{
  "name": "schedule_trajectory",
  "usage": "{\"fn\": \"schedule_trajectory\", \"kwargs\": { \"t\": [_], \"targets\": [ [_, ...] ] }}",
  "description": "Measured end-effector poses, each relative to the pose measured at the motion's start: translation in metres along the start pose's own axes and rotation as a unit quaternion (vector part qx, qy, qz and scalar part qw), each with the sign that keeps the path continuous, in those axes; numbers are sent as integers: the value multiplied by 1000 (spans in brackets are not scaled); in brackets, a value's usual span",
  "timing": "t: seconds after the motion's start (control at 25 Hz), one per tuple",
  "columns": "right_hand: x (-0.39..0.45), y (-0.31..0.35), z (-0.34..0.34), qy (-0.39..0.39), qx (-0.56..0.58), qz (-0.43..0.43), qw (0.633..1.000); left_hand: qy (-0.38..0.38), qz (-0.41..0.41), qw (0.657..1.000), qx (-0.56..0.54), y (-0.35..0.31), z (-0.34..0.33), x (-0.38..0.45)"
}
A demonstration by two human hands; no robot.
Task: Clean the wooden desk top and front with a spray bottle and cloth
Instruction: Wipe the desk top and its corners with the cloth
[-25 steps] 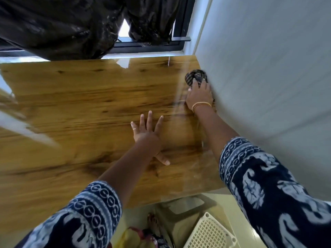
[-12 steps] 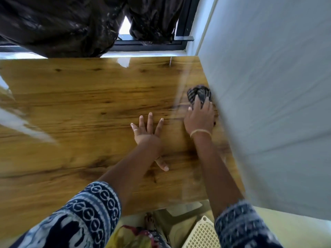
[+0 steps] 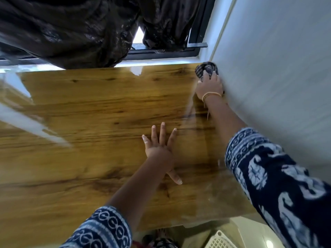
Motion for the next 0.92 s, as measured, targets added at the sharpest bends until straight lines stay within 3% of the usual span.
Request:
{"fn": "schedule_trajectory", "kwargs": {
  "t": [0.16, 0.32, 0.48, 0.72, 0.92],
  "targets": [
    [30, -1, 3, 24, 8, 14, 1000, -6, 2, 1000, 8, 0, -1, 2],
    [7, 1, 4, 29, -2, 38, 999, -6, 10, 1000, 13, 0, 0, 2],
    [-93, -2, -5, -23, -4, 43, 999, -1, 22, 1000, 20, 0, 2, -1],
    [-249, -9, -19, -67, -4, -62, 996, -3, 34, 999, 29, -1, 8, -10],
    [-195, -10, -7, -32, 3, -62, 998, -7, 30, 999, 19, 1, 8, -12]
  ]
}}
Point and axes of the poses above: each hand's wrist, its own x-axis towards the middle knuckle, its own z-axis out of the back of the hand, y = z × x, the point moved 2 cm from there along x, towards the middle knuckle, and after that the axes turned 11 degrees about z, right-handed, at the moved point
